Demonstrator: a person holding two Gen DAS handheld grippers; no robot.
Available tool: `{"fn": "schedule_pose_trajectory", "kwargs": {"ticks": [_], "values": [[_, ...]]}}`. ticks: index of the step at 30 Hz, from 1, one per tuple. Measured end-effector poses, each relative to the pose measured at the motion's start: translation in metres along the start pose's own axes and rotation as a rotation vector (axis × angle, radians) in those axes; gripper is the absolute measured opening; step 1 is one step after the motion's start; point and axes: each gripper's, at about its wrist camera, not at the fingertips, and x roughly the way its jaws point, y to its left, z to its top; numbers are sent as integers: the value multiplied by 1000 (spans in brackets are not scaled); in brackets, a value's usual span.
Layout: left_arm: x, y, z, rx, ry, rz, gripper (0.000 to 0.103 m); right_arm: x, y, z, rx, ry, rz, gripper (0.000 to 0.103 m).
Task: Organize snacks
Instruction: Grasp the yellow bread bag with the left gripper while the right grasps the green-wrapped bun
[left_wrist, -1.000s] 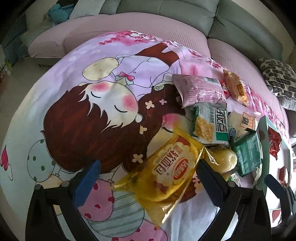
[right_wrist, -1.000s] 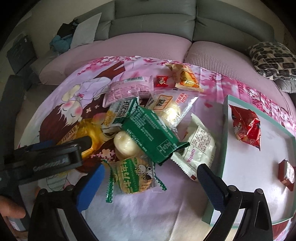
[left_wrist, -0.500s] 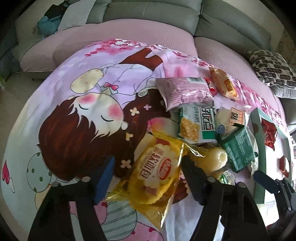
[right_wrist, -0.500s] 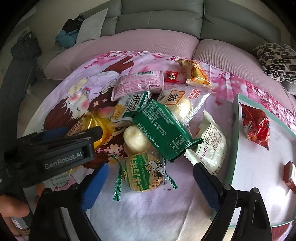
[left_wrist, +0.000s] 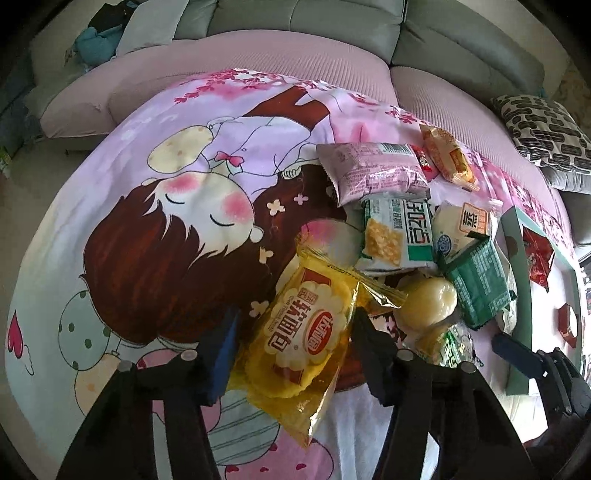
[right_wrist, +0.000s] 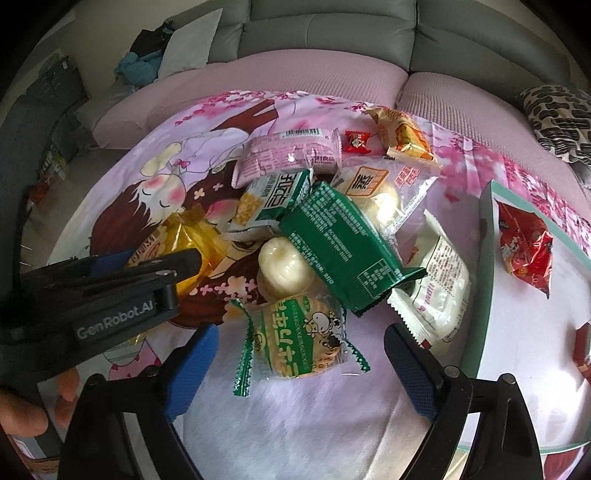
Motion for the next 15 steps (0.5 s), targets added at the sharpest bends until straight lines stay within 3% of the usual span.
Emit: {"fn": "schedule_pose_trajectory", "kwargs": {"ticks": [15], "values": [[0, 7, -5, -19, 20, 0, 58, 17, 5, -3, -9, 49, -7, 73]]}}
